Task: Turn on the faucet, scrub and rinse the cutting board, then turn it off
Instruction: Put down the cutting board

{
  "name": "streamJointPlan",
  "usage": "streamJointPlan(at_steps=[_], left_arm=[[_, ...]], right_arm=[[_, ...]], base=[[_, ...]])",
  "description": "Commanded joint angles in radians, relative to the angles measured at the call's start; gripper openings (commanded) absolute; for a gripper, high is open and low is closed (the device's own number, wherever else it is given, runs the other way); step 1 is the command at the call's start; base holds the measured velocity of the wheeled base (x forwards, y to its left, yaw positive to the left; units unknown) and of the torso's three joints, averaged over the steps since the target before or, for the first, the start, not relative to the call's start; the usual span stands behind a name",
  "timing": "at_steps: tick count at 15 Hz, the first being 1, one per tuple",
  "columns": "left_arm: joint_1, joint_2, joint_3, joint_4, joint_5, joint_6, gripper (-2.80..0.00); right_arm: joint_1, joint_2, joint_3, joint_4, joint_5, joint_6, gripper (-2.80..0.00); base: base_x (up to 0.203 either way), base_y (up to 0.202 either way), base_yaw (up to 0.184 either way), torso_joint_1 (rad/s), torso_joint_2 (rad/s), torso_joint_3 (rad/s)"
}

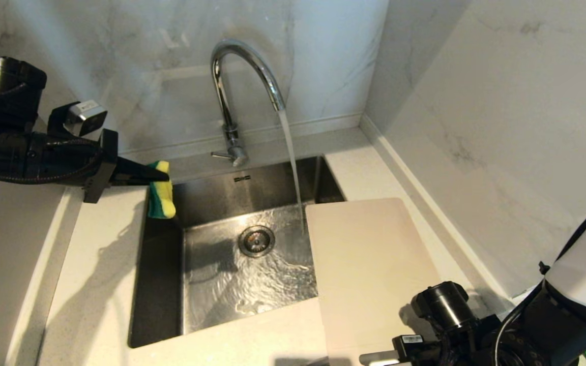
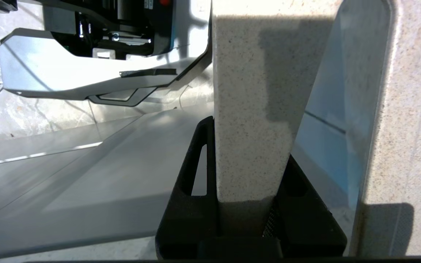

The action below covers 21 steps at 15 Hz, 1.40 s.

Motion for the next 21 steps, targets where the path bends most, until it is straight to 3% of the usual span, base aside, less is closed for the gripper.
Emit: streamJointPlan(at_steps=[1, 5, 6, 16, 21], left_arm=[[0.001, 0.000, -0.005, 0.002, -0.003, -0.003, -2.80], [0.001, -0.002, -0.007, 0.002, -0.003, -0.004, -2.80], [0.001, -0.002, -0.007, 0.002, -0.003, -0.004, -2.80], [0.000, -0.038, -0.010, 0.003, -0.001, -0.009, -2.80], [0.018, -0.080, -0.011, 0.014, 0.007, -0.028, -2.80]], right_arm=[[0.007, 0.002, -0.004, -0.003, 0.001, -0.009, -2.80], [0.007, 0.014, 0.005, -0.001, 0.001, 0.007, -2.80], [0.007, 0.014, 0.005, -0.001, 0.001, 0.008, 0.00], [0.008, -0.071, 0.026, -0.003, 0.009, 0.007, 0.00], [0.005, -0.194, 0.073, -0.006, 0.067, 0.005, 0.00]], base=[[0.000, 0.000, 0.000, 0.000, 0.00, 0.000], [0.000, 0.000, 0.000, 0.000, 0.00, 0.000], [0.000, 0.000, 0.000, 0.000, 0.00, 0.000], [0.000, 0.000, 0.000, 0.000, 0.00, 0.000], [0.000, 0.000, 0.000, 0.000, 0.00, 0.000]])
